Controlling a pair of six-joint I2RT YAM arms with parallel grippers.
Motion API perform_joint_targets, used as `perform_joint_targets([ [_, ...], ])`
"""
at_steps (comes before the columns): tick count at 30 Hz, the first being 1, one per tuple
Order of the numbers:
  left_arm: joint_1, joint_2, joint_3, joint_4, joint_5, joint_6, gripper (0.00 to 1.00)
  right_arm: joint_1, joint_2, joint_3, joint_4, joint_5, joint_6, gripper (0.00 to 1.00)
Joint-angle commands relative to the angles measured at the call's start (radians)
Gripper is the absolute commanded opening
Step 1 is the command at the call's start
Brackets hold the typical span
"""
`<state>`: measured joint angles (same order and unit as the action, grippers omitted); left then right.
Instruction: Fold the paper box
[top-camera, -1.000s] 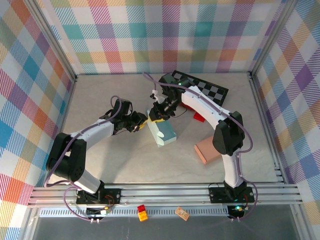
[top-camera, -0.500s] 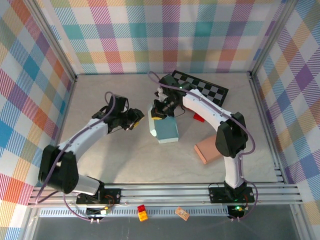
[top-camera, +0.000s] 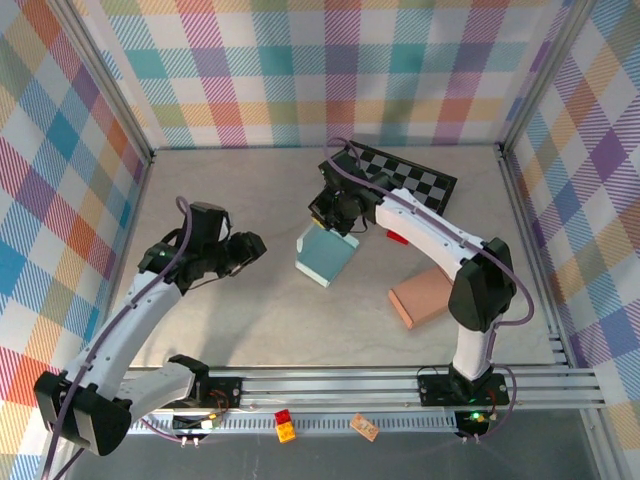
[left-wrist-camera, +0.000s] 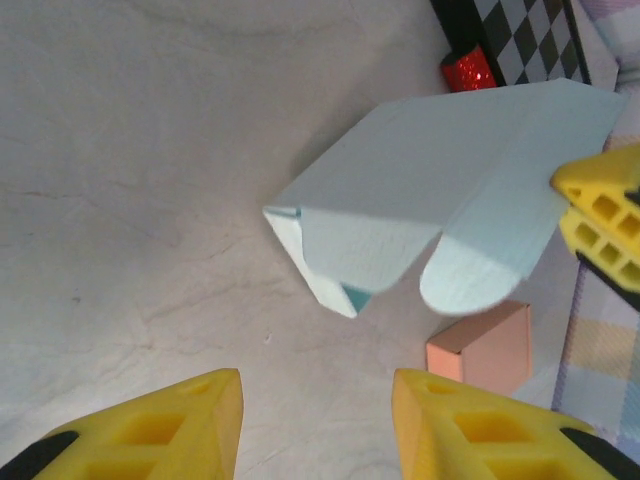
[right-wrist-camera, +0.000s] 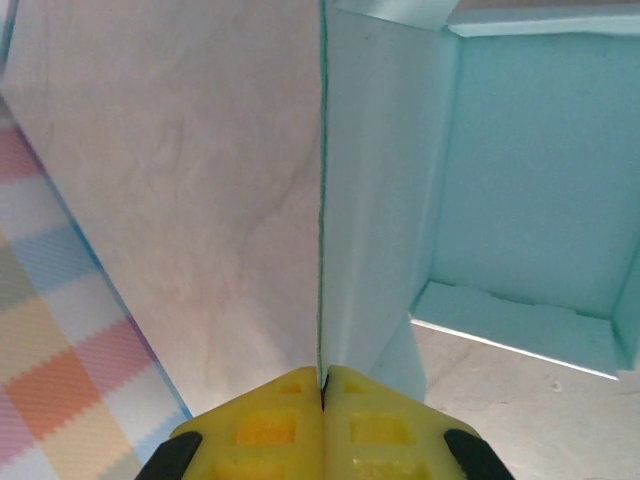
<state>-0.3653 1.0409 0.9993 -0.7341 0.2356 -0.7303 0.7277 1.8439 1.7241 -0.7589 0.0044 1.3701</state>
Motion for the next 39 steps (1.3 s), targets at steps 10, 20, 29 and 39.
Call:
perform_joint_targets([
  [10, -0.012, 0.004, -0.036, 0.012, 0.110, 0.293, 0.45, 0.026, 0.250, 0.488, -0.539, 0.212, 0.418, 0.00],
  [20, -0.142, 0.167, 0.012, 0.136, -0.014, 0.555, 0.47, 0.024, 0.266, 0.475, -0.520, 0.207, 0.413, 0.00],
  [29, -0.226, 0.270, 0.064, 0.186, -0.159, 0.621, 0.51, 0.017, 0.279, 0.482, -0.522, 0.187, 0.388, 0.00],
  [39, -0.268, 0.481, 0.224, 0.090, -0.275, 0.676, 0.51, 0.007, 0.277, 0.483, -0.511, 0.170, 0.364, 0.00],
])
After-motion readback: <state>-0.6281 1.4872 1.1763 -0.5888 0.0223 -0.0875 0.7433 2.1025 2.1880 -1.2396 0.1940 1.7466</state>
